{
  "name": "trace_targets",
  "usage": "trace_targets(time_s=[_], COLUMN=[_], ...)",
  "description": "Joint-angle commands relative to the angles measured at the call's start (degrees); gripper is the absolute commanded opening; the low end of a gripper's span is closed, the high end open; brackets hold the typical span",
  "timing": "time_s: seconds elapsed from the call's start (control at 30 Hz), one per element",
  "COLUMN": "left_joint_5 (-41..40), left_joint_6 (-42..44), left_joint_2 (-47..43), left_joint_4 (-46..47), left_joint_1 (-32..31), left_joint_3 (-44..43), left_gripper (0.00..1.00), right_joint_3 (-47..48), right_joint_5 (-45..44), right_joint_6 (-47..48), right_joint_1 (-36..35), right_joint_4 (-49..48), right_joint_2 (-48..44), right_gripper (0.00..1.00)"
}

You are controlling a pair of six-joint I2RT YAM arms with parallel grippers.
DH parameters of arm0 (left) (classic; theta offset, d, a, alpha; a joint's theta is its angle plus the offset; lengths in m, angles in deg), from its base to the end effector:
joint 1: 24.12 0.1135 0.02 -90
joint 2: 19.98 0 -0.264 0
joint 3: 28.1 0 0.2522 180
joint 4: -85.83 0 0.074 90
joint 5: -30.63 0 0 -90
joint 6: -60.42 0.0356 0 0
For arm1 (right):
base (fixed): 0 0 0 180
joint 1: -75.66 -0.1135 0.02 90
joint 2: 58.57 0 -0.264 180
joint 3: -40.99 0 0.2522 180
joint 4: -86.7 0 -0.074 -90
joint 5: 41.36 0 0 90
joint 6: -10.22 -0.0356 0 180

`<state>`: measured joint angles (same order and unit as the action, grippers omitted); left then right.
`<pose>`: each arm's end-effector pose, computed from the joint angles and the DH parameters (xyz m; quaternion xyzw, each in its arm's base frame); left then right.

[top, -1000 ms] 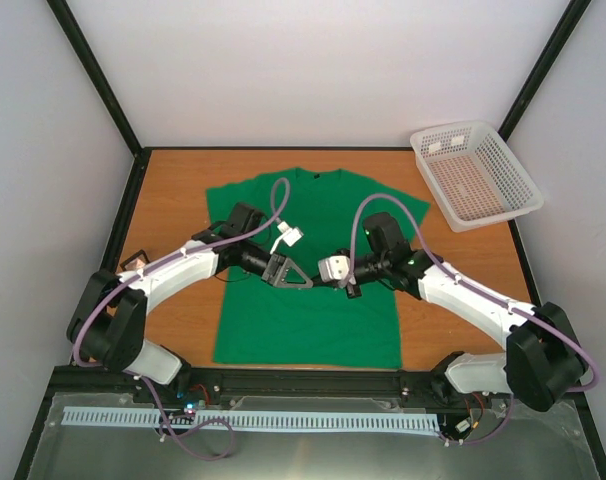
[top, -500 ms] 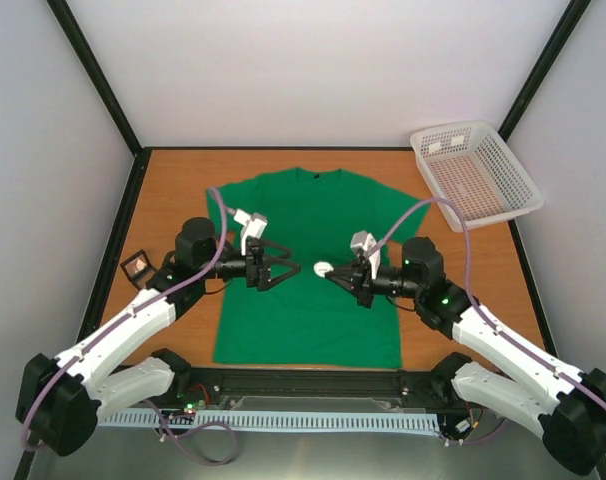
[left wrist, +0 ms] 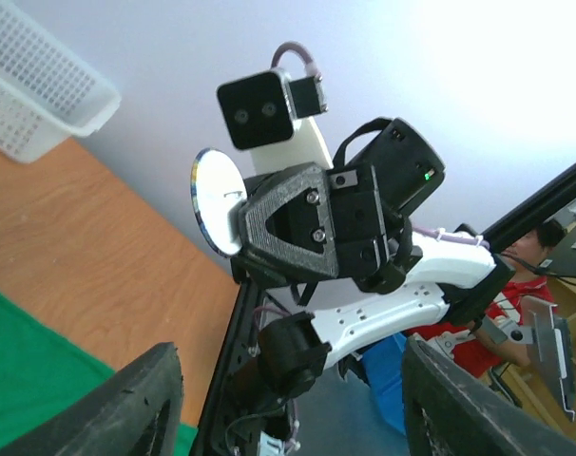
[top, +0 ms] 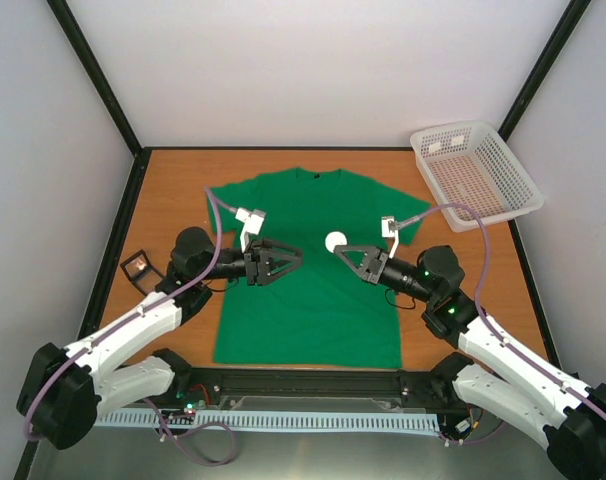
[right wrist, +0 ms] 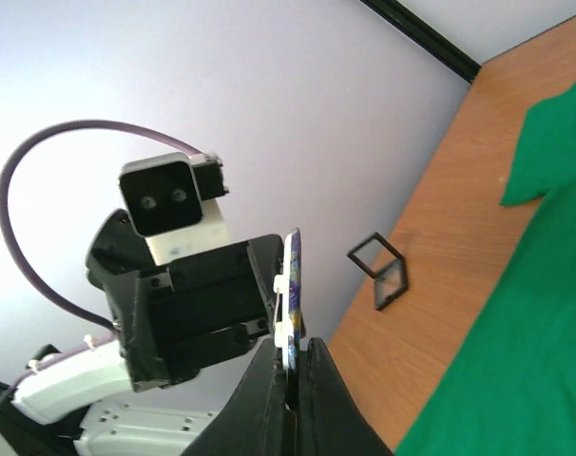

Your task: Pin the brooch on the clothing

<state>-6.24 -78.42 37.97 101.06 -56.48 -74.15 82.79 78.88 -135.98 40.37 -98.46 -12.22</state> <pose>0.1722 -0.1428 0.2908 0.2340 0.6541 -0.6564 0.2942 0.1479 0.1267 0.2856 -0.0591 0.7014 0.6195 0.3475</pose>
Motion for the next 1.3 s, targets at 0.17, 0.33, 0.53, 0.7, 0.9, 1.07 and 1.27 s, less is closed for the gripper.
trace_targets(time_s=[0.17,0.33,0.53,0.7,0.9,1.07,1.27], left_joint_5=[1.2,2.2,0.7,-1.4,-0.7,3.3,5.7], left_joint_6=[-11.4,-10.3,-5.5,0.0,5.9,10.9,13.0], left_joint_2=[9.2,12.0,11.3,12.0,12.0,13.7,14.5], left_joint_4=[18.0,18.2,9.9,-3.3,-11.0,-17.8,-21.0], left_joint_1=[-1.9,-2.4,-2.4,-2.4,-2.4,-2.4,-2.4], left_joint_3=[-2.7,-6.0,-9.5,-14.4,-17.1,-19.9,-21.0], left_gripper=[0.54,0.49,0.64,0.58,0.43,0.36,0.28], right_joint_3=[0.3,1.1,1.8,3.4,4.4,4.6,5.7], right_joint_5=[1.5,2.4,6.3,10.4,13.1,14.1,14.5], right_joint_6=[-8.1,-6.6,-2.7,2.3,5.1,6.4,7.9], right_joint_1=[-0.2,-0.5,-0.6,-0.6,-0.6,-0.6,-0.6], right_joint_4=[-12.7,-11.1,-8.7,-5.4,-2.8,-1.2,1.1], right_joint_2=[2.0,2.5,3.7,5.4,6.4,5.8,5.5], right_gripper=[0.03,0.03,0.03,0.03,0.03,0.03,0.03])
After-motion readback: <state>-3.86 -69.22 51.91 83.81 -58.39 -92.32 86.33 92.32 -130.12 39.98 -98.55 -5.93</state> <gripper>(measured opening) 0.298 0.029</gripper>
